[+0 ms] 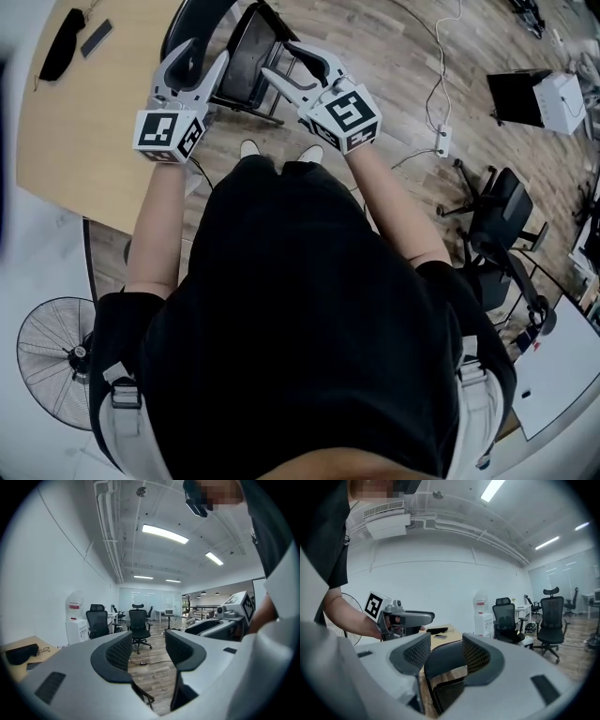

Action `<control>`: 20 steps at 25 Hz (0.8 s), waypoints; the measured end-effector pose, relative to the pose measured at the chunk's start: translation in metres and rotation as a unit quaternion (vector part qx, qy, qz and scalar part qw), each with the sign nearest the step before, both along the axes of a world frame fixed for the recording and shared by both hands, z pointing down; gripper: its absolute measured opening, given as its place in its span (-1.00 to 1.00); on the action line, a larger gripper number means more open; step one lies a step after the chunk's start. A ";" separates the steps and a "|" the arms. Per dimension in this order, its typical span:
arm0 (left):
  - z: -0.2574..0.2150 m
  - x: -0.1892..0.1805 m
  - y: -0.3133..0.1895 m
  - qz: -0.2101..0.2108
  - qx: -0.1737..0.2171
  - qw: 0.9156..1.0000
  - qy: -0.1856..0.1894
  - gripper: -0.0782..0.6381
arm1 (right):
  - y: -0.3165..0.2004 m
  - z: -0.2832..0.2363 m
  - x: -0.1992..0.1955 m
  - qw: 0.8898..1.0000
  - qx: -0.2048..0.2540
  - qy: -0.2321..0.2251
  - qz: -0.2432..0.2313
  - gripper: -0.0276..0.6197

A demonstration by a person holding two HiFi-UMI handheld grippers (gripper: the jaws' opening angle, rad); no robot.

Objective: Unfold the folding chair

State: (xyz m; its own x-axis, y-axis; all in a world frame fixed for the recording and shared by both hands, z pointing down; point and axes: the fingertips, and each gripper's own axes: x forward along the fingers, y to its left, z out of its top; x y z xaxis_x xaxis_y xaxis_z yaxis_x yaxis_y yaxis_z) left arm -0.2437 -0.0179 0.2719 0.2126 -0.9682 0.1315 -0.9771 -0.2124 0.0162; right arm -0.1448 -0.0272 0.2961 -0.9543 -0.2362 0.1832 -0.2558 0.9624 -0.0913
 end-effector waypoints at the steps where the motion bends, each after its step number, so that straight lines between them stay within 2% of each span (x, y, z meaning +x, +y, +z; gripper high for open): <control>1: 0.002 -0.005 -0.006 0.000 -0.003 1.000 -0.002 -0.18 | -0.004 0.002 -0.004 1.000 -0.002 0.001 -0.001 -0.30; 7: 0.027 -0.061 -0.033 0.008 -0.037 0.999 -0.007 -0.18 | -0.022 0.013 -0.052 1.000 -0.011 0.010 0.004 -0.30; 14: 0.055 -0.119 -0.070 0.030 -0.075 0.997 -0.014 -0.18 | -0.052 0.037 -0.106 0.998 -0.030 0.032 0.036 -0.30; 20: 0.085 -0.155 -0.096 0.039 -0.114 0.993 -0.021 -0.17 | -0.068 0.054 -0.136 0.996 -0.043 0.047 0.055 -0.30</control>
State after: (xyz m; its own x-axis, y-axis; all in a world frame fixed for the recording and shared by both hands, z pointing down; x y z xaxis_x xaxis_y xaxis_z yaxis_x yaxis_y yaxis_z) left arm -0.3985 -0.1144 0.3573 0.2748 -0.8935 0.3551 -0.9587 -0.2826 0.0309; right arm -0.2805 -0.0957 0.3500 -0.9011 -0.3181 0.2946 -0.3708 0.9175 -0.1436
